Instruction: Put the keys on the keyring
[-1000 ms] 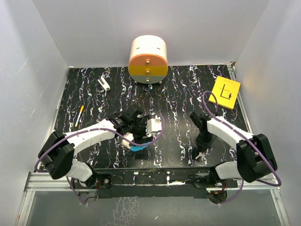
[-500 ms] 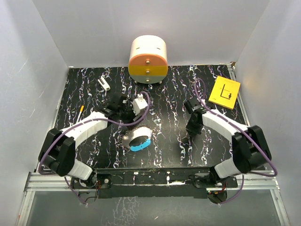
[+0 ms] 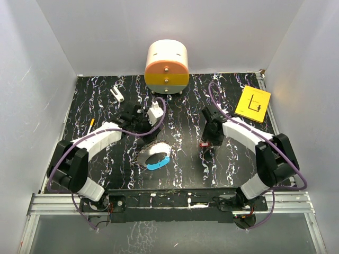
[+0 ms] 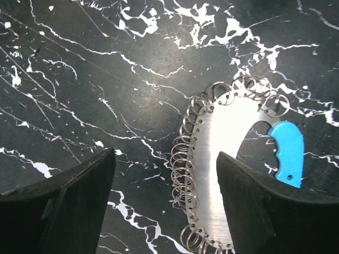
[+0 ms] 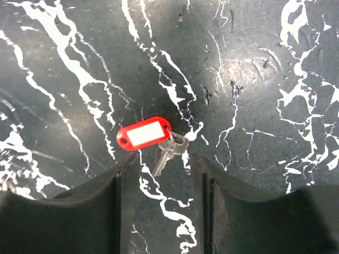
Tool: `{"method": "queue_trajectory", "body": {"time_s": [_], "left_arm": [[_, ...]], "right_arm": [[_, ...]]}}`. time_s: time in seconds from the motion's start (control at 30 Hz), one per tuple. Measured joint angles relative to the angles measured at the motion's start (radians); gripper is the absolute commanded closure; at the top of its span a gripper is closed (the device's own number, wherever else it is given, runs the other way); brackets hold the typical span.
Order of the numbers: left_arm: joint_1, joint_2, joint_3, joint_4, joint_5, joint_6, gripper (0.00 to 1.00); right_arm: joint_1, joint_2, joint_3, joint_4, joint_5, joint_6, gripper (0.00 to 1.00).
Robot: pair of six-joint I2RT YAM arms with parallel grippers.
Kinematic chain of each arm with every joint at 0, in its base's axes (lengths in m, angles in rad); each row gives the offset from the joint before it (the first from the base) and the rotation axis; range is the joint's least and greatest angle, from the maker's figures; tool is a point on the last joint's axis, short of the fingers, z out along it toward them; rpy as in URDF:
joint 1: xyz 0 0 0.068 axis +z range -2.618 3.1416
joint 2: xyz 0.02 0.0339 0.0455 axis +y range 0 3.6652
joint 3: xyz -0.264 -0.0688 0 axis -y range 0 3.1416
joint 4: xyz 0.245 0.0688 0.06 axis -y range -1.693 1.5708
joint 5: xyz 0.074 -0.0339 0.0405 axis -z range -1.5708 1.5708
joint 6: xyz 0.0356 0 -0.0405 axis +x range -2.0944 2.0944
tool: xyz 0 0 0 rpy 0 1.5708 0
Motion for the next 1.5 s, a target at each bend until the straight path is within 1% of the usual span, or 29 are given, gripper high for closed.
{"method": "queue_trajectory", "body": {"time_s": [0.2,0.27,0.33,0.4,0.53,0.6,0.73,0.9,1.0,1.1,1.2,1.37,1.5], "left_arm": [[-0.013,-0.047,-0.047,0.016,0.106,-0.033,0.35],[-0.035,-0.057,-0.074,0.019,0.140,-0.032,0.38],[-0.058,-0.055,-0.092,0.016,0.167,-0.031,0.40],[-0.080,-0.049,-0.098,0.014,0.185,-0.023,0.41],[-0.122,-0.023,-0.096,0.014,0.192,0.000,0.42],[-0.130,-0.014,-0.096,0.014,0.177,0.003,0.43],[-0.105,-0.015,-0.095,0.025,0.104,0.000,0.43],[0.035,-0.060,-0.095,0.035,0.090,-0.024,0.40],[0.079,-0.115,-0.095,0.032,0.075,-0.019,0.40],[0.079,-0.169,-0.096,0.033,0.058,-0.016,0.39],[0.079,-0.209,-0.102,0.033,0.045,-0.016,0.39],[0.091,-0.227,-0.117,0.033,0.023,-0.016,0.39],[0.108,-0.237,-0.132,0.039,0.002,-0.020,0.39]], "right_arm": [[0.048,-0.127,0.001,0.009,-0.009,-0.067,0.50],[0.069,-0.177,-0.003,0.027,-0.014,-0.091,0.55],[0.081,-0.215,-0.020,0.056,-0.025,-0.108,0.63],[0.089,-0.265,-0.060,0.097,-0.047,-0.133,0.67],[0.129,-0.360,-0.175,0.217,-0.125,-0.192,0.67],[0.170,-0.379,-0.217,0.271,-0.159,-0.219,0.63],[0.280,-0.336,-0.241,0.366,-0.217,-0.275,0.60],[0.431,-0.180,-0.202,0.425,-0.218,-0.370,0.59],[0.488,-0.090,-0.161,0.431,-0.214,-0.431,0.59],[0.502,-0.067,-0.148,0.431,-0.194,-0.480,0.60],[0.509,-0.072,-0.148,0.437,-0.169,-0.529,0.60],[0.518,-0.092,-0.148,0.459,-0.116,-0.603,0.58],[0.519,-0.100,-0.148,0.491,-0.104,-0.671,0.59]]}}
